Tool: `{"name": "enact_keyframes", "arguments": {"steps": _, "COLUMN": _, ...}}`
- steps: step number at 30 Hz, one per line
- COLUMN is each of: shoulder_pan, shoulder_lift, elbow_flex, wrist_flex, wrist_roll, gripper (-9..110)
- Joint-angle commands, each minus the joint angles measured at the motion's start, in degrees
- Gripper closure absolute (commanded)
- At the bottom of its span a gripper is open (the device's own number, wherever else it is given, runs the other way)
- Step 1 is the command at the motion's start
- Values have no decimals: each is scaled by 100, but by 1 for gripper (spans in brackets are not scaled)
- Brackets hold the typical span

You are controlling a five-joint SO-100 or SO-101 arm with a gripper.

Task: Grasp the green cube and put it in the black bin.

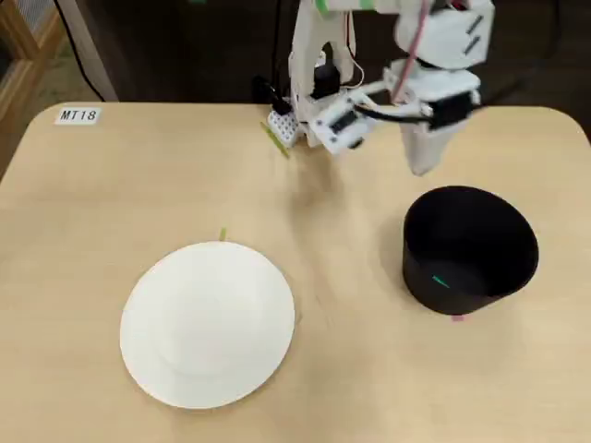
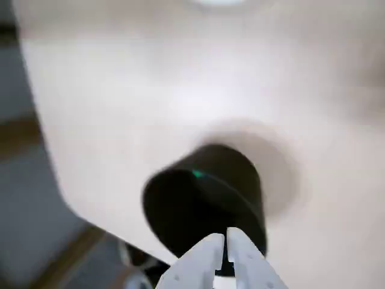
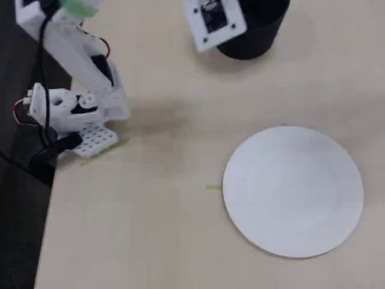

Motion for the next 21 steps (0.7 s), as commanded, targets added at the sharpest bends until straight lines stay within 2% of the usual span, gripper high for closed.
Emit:
{"name": "enact_keyframes", "arguments": {"steps": 1, "shoulder_pan": 853, "shoulder_lift": 2681, "elbow_flex": 2030, "wrist_flex": -1143, "wrist_roll": 149, "gripper": 102}}
{"name": "enact_keyframes", "arguments": {"steps": 4, "shoulder_pan": 914, "shoulder_lift": 4913, "elbow_flex": 4597, "wrist_flex": -2285, "wrist_roll": 501, "gripper": 102}}
{"name": "enact_keyframes", "arguments": {"steps": 9, "shoulder_pan": 1213, "shoulder_lift": 7163, "elbow_flex": 6855, "wrist_flex": -2162, "wrist_roll": 281, "gripper": 102}}
{"name": "enact_keyframes", "arguments": {"steps": 13, "shoulder_pan": 1204, "shoulder_lift": 7154, "elbow_flex": 7383, "wrist_flex": -2109, "wrist_roll": -132, "gripper": 102}}
{"name": "enact_keyframes", "arguments": {"steps": 21, "shoulder_pan": 1468, "shoulder_lift": 7154, "elbow_flex": 8376, "wrist_flex": -2479, "wrist_roll": -281, "gripper": 102}}
